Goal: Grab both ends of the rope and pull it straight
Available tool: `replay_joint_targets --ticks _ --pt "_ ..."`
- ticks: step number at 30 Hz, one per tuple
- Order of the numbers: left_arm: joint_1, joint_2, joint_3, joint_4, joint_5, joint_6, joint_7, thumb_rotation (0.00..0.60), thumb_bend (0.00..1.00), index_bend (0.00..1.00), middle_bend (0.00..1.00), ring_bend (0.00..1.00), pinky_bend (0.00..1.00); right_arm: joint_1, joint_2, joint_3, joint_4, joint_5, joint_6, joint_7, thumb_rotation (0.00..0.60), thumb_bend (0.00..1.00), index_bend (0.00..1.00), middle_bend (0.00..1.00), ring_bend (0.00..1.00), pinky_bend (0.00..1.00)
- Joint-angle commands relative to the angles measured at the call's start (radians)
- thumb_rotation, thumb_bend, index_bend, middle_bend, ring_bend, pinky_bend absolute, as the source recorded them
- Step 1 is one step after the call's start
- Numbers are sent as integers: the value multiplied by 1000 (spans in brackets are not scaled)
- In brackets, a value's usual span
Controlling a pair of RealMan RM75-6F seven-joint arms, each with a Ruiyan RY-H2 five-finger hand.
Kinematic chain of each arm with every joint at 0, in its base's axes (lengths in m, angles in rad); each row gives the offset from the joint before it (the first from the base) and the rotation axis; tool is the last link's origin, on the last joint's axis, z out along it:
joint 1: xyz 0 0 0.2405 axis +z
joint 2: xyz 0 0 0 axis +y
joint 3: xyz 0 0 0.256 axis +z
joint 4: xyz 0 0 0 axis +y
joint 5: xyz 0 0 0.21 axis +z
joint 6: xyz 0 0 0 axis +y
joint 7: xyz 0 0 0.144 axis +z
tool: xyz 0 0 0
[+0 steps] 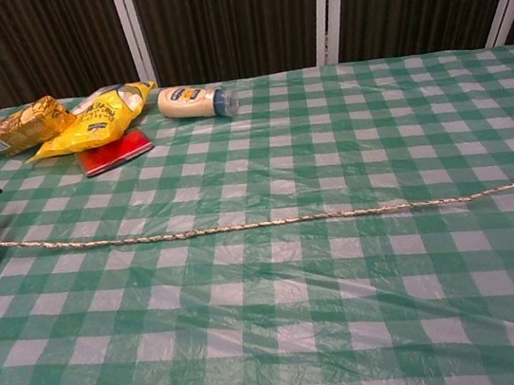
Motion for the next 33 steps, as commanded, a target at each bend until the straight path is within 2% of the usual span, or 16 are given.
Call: replay_joint_targets --ticks 1,3,6,9,14,19,23,27,30,33 --pt "2 0 3 1 3 -3 -7 600 437 427 100 0 60 3 -3 -3 4 10 -25 -8 600 483 544 49 0 0" --pt "3 2 6 -3 5 -8 -15 600 436 271 94 0 60 5 -1 -3 0 21 -44 -15 600 482 435 30 0 0" --pt "4 11 9 -17 8 -12 -23 600 433 115 82 0 60 6 2 0 -9 33 -58 -20 600 483 277 0 0 0" --pt "7 22 8 -35 10 -6 -27 600 429 12 66 0 60 4 7 3 -19 38 -58 -27 600 483 214 0 0 0" --pt "30 60 -8 -106 16 55 -75 600 416 0 3 0 59 -10 29 11 -54 38 -25 -18 600 476 133 0 0 0" --pt "79 154 5 -253 74 175 -143 600 403 0 0 0 52 -60 86 11 -155 9 84 11 600 425 6 0 0 0" --pt "132 268 53 -413 143 262 -156 600 390 0 0 0 38 -124 139 -5 -269 -42 217 10 600 399 0 0 0 0" --pt "211 392 133 -566 225 367 -102 600 387 0 0 0 18 -206 188 -40 -404 -76 342 -56 600 385 0 0 0 0" --pt "288 459 194 -641 280 464 -51 600 395 0 0 0 18 -267 208 -80 -469 -117 423 -110 600 382 0 0 0 0" --pt "353 486 230 -666 296 524 53 600 404 0 0 0 19 -332 196 -107 -472 -158 517 -96 600 381 0 0 0 0"
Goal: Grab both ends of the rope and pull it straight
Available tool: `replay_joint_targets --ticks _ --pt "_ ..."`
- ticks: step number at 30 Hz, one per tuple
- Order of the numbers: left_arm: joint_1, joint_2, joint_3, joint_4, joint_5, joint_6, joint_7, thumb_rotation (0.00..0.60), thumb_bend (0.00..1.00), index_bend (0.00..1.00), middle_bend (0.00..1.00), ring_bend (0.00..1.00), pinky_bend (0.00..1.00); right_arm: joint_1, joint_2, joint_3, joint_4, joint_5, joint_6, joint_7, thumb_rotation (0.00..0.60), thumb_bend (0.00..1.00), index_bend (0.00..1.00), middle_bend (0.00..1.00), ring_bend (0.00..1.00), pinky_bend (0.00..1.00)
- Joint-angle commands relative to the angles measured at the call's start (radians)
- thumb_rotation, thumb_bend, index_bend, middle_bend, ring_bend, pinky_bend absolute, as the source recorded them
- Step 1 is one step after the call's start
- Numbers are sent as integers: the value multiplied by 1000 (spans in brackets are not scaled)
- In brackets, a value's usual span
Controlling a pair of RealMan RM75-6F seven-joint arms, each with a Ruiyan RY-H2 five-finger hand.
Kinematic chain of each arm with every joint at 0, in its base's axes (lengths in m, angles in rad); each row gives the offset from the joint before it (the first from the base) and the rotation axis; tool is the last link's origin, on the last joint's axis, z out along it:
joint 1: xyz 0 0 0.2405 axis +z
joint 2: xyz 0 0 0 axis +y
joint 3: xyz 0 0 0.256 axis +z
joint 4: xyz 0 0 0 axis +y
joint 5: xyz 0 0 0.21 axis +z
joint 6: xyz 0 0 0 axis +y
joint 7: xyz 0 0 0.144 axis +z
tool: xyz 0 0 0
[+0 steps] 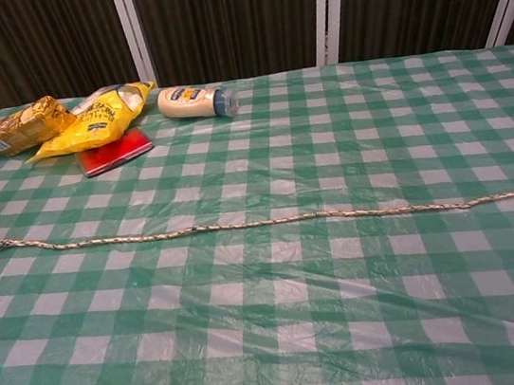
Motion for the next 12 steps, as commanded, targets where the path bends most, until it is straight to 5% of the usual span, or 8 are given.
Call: replay_joint_targets --ticks 1,12 --pt "100 71 72 -73 57 99 142 600 405 0 0 0 19 -98 3 -49 -25 -56 115 -6 600 382 0 0 0 0" --pt "117 65 25 -59 37 112 162 600 403 0 0 0 19 -120 39 -50 -30 -101 121 32 600 381 0 0 0 0"
